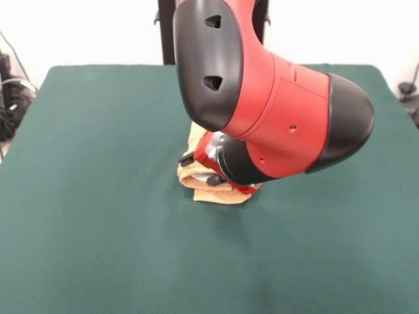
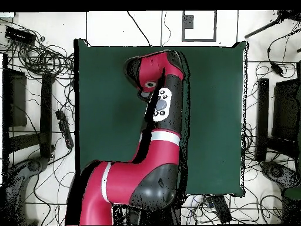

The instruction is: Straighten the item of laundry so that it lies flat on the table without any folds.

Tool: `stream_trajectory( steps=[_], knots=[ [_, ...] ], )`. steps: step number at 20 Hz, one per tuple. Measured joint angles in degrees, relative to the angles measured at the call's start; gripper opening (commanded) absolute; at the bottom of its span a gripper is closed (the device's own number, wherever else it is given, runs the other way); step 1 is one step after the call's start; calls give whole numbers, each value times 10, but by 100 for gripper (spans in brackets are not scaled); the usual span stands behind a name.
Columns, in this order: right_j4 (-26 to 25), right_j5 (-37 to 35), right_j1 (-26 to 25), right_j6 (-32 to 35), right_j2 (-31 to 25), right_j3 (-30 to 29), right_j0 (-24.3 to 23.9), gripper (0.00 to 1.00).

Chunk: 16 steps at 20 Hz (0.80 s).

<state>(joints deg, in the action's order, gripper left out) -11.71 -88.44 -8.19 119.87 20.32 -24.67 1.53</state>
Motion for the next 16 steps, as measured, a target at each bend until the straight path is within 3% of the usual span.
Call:
stream_trajectory(
  steps=[16],
  knots=[
    [1,-26,3,0,14,-6,15,100]
  ],
)
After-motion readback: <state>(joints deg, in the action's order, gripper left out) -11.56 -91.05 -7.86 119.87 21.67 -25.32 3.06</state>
